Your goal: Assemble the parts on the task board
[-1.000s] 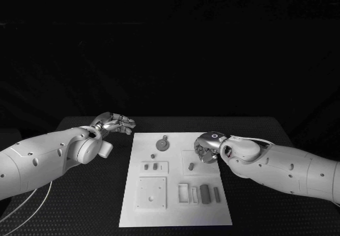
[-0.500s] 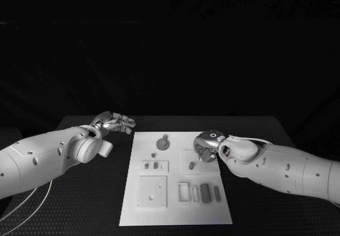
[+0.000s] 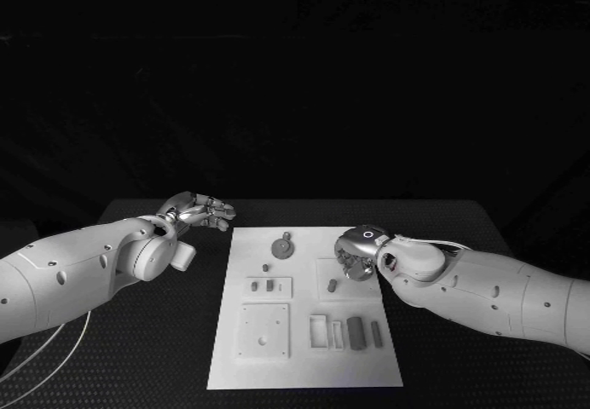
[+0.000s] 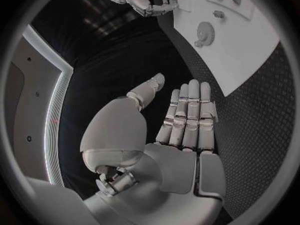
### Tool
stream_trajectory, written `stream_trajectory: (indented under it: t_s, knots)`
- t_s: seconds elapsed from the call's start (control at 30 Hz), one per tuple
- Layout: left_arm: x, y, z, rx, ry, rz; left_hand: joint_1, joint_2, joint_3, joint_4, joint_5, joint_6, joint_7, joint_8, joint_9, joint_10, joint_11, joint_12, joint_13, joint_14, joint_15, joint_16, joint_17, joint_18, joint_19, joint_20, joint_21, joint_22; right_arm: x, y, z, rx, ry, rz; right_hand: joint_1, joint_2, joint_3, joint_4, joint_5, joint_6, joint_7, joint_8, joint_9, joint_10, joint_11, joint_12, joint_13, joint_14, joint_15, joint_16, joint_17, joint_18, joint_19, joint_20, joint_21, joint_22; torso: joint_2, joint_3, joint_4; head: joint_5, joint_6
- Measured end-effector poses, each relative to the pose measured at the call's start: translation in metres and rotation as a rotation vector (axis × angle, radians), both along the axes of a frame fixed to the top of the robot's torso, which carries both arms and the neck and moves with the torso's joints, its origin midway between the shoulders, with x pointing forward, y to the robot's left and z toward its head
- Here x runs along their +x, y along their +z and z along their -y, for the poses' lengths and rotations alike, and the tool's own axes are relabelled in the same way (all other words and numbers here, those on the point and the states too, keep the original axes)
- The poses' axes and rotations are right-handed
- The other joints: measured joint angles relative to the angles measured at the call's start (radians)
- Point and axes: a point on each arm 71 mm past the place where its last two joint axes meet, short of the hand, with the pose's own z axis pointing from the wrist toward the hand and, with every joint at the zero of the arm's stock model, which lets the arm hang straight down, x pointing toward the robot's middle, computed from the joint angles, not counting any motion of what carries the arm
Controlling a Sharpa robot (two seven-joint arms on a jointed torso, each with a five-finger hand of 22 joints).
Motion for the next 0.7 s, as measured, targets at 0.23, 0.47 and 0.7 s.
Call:
stream_trajectory:
  t_s: [0.23,0.47,0.7]
  knots:
    - [0.0000,0.0000,0.0003,0.000,-0.001,0.000,0.000,0.000,0.000,0.000,0.000,0.000,0.000,0.000,0.000,0.000,0.000,0.000,0.000,0.000,0.000,0.000,0.001,0.000,0.000,0.000,-0.004,-0.001,-0.0011,-0.0010,-0.0009,-0.009,0.008,0.014,0.007,0.007,0.013,-0.020,-0.004,0.025,-0.012,0.012,0.008,0.016,-0.009,0.010,0.021,0.008,-0.004,0.016,0.003,-0.001,0.016,-0.009,0.012,0.000,-0.001,-0.0003,0.0000,-0.004,0.000]
    - [0.0000,-0.0001,0.0002,0.000,-0.001,-0.001,0.004,0.004,0.000,0.000,0.000,0.000,0.000,0.000,0.000,0.000,0.000,0.000,-0.001,0.004,-0.004,0.000,0.003,0.000,0.000,0.000,-0.004,-0.001,-0.0021,-0.0016,-0.0002,-0.008,0.012,0.027,0.007,0.007,0.012,-0.021,-0.004,0.033,-0.019,0.015,0.015,0.026,-0.012,0.014,0.030,0.013,-0.007,0.023,0.005,-0.002,0.026,-0.012,0.017,-0.001,-0.001,0.0003,0.0005,-0.005,0.001]
    - [0.0001,-0.0001,0.0006,0.000,-0.002,-0.001,0.004,0.004,0.000,0.000,0.000,0.000,0.000,0.000,0.000,0.000,0.000,0.000,-0.001,0.004,-0.004,0.000,0.003,0.000,0.000,0.000,-0.004,-0.001,-0.0031,-0.0021,0.0006,-0.001,0.012,0.037,0.007,0.007,0.012,-0.021,-0.004,0.038,-0.017,0.016,0.019,0.028,-0.014,0.014,0.038,0.011,-0.011,0.028,0.005,-0.002,0.028,-0.014,0.022,-0.001,0.000,0.0005,0.0007,-0.007,0.003]
